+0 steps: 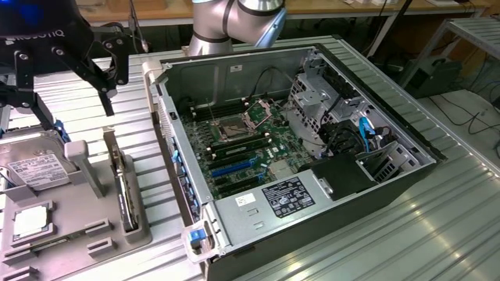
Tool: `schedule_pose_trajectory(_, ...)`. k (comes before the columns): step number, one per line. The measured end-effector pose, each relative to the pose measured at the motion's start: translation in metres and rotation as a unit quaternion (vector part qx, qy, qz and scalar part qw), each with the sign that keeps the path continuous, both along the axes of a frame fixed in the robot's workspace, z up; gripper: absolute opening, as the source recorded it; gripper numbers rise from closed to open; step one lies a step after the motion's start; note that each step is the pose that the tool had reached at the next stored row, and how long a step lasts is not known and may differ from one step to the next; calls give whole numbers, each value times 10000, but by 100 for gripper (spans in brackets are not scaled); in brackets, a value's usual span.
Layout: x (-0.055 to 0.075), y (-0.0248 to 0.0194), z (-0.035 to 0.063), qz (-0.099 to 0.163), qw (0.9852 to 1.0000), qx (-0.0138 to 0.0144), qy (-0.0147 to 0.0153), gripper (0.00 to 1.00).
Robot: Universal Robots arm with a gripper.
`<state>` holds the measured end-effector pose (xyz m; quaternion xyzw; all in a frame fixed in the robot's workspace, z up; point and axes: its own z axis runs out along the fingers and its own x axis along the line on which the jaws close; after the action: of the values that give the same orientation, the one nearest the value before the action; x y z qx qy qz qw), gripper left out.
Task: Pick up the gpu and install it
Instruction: 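Pick up the gpu and move the gpu toward the slot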
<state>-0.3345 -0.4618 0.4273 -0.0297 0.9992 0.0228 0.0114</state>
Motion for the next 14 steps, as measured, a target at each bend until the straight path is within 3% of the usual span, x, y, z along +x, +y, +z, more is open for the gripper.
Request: schedule_pose_trajectory(14, 0, 0, -261, -84, 10000, 0, 0, 66)
